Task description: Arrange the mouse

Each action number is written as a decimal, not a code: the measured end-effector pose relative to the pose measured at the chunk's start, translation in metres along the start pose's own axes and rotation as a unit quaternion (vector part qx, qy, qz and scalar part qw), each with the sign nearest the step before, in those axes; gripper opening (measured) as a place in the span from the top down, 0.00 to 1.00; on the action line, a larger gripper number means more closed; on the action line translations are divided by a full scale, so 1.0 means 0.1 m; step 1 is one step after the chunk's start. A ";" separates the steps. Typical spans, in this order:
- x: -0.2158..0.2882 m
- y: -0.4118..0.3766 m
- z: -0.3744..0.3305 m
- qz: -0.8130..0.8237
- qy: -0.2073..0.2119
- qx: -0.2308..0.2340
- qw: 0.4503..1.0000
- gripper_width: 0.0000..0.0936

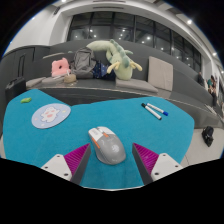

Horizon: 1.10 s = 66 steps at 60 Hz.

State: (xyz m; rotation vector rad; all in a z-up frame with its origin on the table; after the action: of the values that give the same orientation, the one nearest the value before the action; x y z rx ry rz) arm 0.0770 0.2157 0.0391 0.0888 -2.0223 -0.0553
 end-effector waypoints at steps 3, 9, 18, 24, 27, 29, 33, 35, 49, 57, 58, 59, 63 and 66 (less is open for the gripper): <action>0.03 0.01 0.12 -0.004 -0.006 -0.011 1.000 0.09; 0.09 -0.03 0.33 -0.014 -0.014 -0.016 1.000 0.09; 0.17 -0.02 0.55 -0.010 -0.023 -0.025 0.999 0.09; 0.20 0.02 0.63 0.002 -0.028 -0.025 0.999 0.09; 0.21 0.02 0.67 0.003 -0.030 -0.024 0.999 0.10; 0.22 -0.01 0.69 0.004 -0.031 -0.018 0.999 0.13; 0.23 -0.07 0.73 0.015 -0.037 0.001 0.999 0.33; 0.21 -0.11 0.73 0.023 -0.045 0.010 0.999 0.47; 0.34 -0.19 0.62 0.064 -0.042 0.002 0.997 0.63; 0.96 -0.51 0.42 0.037 0.017 0.020 0.999 0.63; 1.06 -0.57 0.40 0.033 0.026 0.024 0.999 0.63; 1.16 -0.65 0.36 0.032 0.033 0.028 0.999 0.63; 1.48 -0.98 0.32 0.033 0.051 0.055 0.997 0.63; 1.68 -1.24 0.34 0.039 0.063 0.069 0.995 0.63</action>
State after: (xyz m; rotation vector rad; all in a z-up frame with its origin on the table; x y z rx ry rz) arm -0.0222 0.0774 0.1648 0.0975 -1.8989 0.1358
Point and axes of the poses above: the point between the fingertips, and its own axes, seen from behind it with the camera up: y to the right, x up, z forward, the way the camera looks, the point moved 9 cm from there along -z, backward, against the way the camera looks, and after that the axes turned 4 degrees about y, right-handed, at the moved point
